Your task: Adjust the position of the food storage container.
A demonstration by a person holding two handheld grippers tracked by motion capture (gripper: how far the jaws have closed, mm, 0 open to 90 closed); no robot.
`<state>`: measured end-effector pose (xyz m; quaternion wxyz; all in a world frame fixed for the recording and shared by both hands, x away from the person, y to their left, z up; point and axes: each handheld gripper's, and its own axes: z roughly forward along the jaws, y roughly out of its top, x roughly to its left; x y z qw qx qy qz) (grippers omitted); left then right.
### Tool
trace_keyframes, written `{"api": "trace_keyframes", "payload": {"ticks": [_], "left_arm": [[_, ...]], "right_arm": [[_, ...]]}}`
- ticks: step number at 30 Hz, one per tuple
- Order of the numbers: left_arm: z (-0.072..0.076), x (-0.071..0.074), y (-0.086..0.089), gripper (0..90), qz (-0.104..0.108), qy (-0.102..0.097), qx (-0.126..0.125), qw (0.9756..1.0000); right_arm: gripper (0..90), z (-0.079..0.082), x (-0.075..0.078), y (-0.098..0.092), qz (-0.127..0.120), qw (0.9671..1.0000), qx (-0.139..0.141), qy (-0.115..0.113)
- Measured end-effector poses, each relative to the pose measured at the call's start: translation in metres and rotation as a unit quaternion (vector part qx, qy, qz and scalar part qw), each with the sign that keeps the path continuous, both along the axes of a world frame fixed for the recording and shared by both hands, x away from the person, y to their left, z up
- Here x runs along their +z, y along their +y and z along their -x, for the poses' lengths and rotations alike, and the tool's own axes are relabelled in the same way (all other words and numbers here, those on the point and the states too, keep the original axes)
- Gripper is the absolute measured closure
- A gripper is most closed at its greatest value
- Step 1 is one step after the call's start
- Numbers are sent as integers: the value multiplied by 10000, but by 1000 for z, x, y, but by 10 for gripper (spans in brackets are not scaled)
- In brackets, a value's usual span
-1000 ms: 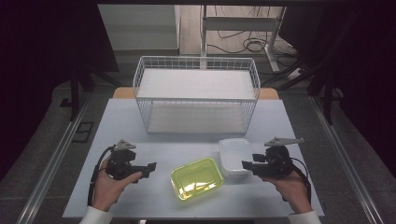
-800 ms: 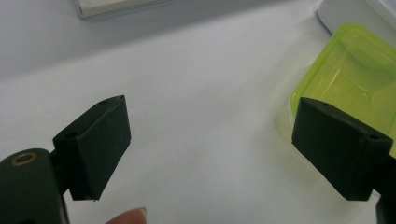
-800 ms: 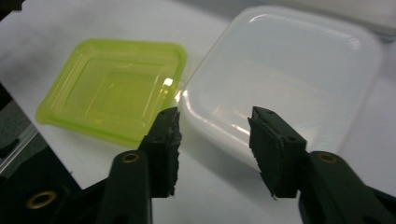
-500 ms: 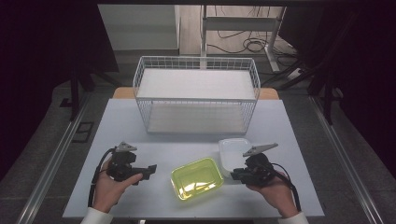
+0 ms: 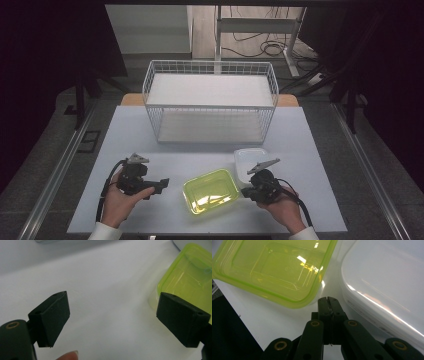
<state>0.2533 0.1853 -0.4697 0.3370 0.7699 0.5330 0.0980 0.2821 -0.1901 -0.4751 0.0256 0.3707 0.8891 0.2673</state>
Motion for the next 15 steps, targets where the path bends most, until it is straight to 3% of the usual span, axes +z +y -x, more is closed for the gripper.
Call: {"api": "trace_keyframes", "payload": {"ticks": [5,15], "left_arm": [[1,0,1,113,-7,2,-2,10000],[1,-1,4,114,-4,19,33,10000]], "right_arm": [[888,1,0,4,37,9999,67,-135],[889,5,-1,13,12,9996,250,-95]]}}
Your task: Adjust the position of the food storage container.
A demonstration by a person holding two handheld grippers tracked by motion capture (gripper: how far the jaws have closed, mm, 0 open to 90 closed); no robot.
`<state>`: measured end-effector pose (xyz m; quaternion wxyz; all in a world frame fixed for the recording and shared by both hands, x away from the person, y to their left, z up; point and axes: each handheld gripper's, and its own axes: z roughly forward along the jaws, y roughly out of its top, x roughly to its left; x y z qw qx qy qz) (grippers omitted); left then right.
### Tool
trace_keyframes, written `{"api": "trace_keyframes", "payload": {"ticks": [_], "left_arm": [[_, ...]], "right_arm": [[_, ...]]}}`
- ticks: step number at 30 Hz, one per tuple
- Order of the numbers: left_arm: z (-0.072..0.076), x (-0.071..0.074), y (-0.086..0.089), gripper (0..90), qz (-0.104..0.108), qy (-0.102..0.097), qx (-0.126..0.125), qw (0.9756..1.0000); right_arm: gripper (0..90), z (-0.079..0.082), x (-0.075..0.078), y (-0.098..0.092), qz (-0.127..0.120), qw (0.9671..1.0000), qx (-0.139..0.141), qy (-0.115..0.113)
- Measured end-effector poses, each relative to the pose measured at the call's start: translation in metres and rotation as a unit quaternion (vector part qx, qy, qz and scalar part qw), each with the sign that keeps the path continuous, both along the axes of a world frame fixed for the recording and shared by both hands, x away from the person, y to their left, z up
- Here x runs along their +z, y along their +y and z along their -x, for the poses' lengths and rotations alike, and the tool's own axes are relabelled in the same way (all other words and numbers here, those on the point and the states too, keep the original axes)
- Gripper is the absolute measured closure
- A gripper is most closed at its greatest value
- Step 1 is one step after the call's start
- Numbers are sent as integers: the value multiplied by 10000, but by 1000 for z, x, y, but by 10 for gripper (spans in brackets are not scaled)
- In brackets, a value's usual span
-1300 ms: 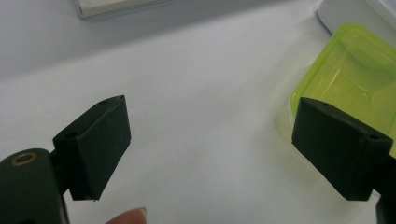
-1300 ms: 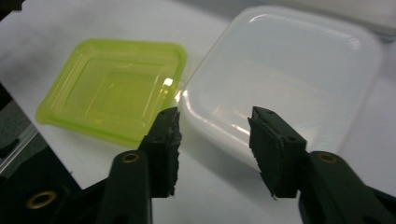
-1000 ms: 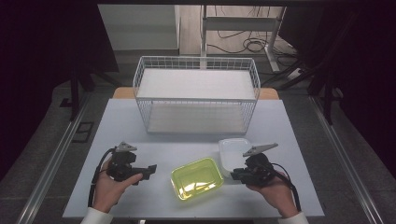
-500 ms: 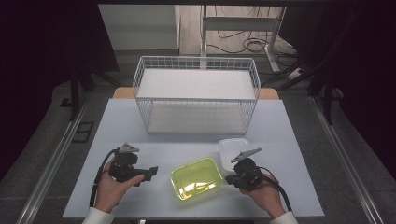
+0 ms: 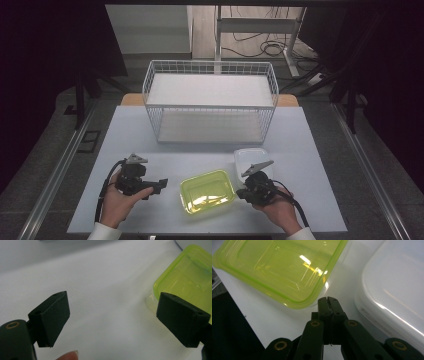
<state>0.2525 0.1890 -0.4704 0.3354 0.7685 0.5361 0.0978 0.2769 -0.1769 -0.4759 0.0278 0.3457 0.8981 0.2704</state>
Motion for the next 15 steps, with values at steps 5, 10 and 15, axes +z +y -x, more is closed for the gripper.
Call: {"api": "trace_keyframes", "payload": {"ticks": [5,10,15], "left_arm": [[-1,0,2,113,13,1,30,10000],[-1,0,5,113,35,2,75,10000],[0,1,5,113,38,-22,77,10000]], "right_arm": [[889,3,-2,9,-30,9999,134,47],[889,5,-7,23,5,9997,241,72],[889,6,-9,31,3,9996,288,40]]}}
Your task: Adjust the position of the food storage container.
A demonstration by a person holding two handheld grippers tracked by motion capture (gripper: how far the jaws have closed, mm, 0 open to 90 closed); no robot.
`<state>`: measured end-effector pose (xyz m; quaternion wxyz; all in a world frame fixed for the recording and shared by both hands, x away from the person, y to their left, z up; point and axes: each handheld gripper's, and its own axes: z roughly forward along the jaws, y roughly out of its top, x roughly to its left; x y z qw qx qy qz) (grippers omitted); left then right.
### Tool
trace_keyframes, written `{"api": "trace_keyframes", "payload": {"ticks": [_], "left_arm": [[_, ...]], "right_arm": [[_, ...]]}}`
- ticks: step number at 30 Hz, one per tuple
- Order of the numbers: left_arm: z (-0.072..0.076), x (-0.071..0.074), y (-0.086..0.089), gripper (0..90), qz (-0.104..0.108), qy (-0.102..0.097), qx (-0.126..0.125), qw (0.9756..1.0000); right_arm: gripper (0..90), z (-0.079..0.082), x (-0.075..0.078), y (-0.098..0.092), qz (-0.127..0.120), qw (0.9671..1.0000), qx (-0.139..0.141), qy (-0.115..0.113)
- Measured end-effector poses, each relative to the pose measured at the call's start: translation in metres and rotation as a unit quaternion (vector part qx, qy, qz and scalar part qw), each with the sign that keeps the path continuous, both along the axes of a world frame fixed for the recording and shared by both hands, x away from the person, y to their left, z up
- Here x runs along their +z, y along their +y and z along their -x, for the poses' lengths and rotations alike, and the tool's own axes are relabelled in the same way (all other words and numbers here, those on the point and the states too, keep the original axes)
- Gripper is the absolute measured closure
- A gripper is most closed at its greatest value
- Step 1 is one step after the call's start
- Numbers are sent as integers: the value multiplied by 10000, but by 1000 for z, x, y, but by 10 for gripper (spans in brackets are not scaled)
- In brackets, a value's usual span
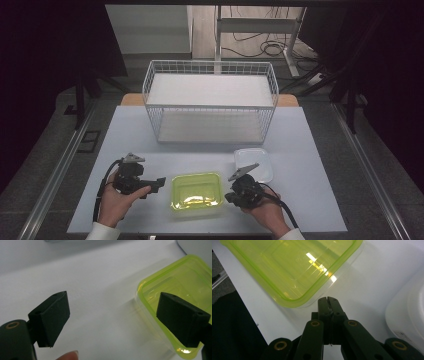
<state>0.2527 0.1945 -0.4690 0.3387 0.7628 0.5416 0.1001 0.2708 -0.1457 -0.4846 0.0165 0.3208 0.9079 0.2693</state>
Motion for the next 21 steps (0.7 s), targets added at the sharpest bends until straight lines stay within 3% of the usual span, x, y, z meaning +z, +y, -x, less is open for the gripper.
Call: {"api": "trace_keyframes", "payload": {"ticks": [8,16,17,19,20,21], "left_arm": [[1,1,1,113,7,-5,12,10000],[1,1,3,114,47,-20,31,10000],[1,3,4,116,107,-37,36,9999],[1,3,4,119,156,-49,33,9999],[1,4,4,122,202,-52,26,9998],[1,5,5,126,238,-76,22,9997]], "right_arm": [[888,3,-3,15,-1,9999,83,-141],[888,4,4,6,-126,9996,-56,-237],[885,6,10,0,-291,9990,-134,-301],[869,7,12,-3,-370,9987,-175,-292],[832,8,15,-6,-504,9980,-215,-303],[719,8,18,-12,-798,9960,-291,-276]]}}
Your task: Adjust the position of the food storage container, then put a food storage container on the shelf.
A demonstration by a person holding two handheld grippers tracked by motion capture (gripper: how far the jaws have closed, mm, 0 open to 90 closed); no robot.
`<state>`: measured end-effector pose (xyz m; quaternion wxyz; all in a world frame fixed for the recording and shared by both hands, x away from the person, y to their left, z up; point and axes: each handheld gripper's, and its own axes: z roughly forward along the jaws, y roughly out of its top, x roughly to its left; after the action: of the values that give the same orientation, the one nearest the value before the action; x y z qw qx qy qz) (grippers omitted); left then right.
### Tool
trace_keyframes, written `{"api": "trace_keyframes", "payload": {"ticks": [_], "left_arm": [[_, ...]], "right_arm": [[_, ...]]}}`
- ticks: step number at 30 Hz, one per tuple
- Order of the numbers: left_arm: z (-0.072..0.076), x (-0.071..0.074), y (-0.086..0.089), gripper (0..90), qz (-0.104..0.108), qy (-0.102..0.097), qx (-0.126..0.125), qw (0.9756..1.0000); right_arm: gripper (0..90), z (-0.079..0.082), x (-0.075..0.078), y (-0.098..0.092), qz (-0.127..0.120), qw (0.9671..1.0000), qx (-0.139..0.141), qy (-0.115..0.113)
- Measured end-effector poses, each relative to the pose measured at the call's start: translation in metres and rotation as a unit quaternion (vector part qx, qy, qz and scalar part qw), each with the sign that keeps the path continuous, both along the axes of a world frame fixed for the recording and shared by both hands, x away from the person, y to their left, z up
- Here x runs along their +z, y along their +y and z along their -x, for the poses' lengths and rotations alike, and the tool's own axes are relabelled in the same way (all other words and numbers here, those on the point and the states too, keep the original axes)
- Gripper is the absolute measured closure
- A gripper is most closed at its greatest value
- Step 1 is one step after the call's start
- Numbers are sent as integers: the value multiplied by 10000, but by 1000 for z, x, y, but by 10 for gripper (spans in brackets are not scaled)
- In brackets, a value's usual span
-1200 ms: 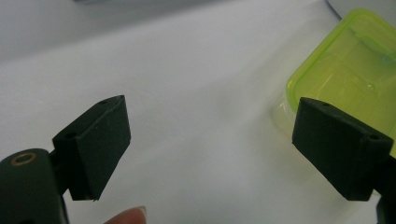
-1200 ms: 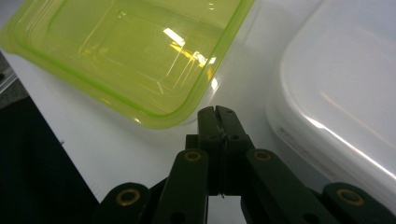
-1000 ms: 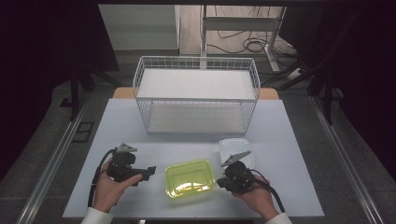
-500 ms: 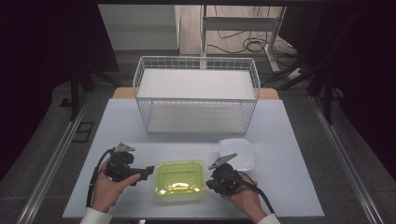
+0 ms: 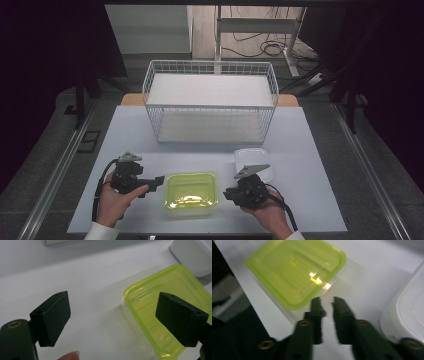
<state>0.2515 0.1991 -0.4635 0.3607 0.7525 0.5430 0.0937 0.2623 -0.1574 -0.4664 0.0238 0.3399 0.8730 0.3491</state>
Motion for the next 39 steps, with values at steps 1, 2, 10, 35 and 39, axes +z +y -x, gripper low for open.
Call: {"api": "trace_keyframes", "payload": {"ticks": [1,2,10,35,39], "left_arm": [[0,1,0,126,53,-12,-17,10000],[2,3,0,131,137,-31,-91,9999],[10,7,0,139,313,-27,-181,9993],[6,-8,18,249,1386,525,-81,9889],[6,-16,19,289,1632,740,-162,9837]], "right_arm": [[719,0,0,0,0,10000,0,0],[577,0,3,-4,-295,9995,-98,63],[302,-1,7,-11,-823,9950,-545,159],[319,-7,-12,-2,-1186,9856,-1031,627],[353,-9,-20,2,-1282,9825,-1037,866]]}}
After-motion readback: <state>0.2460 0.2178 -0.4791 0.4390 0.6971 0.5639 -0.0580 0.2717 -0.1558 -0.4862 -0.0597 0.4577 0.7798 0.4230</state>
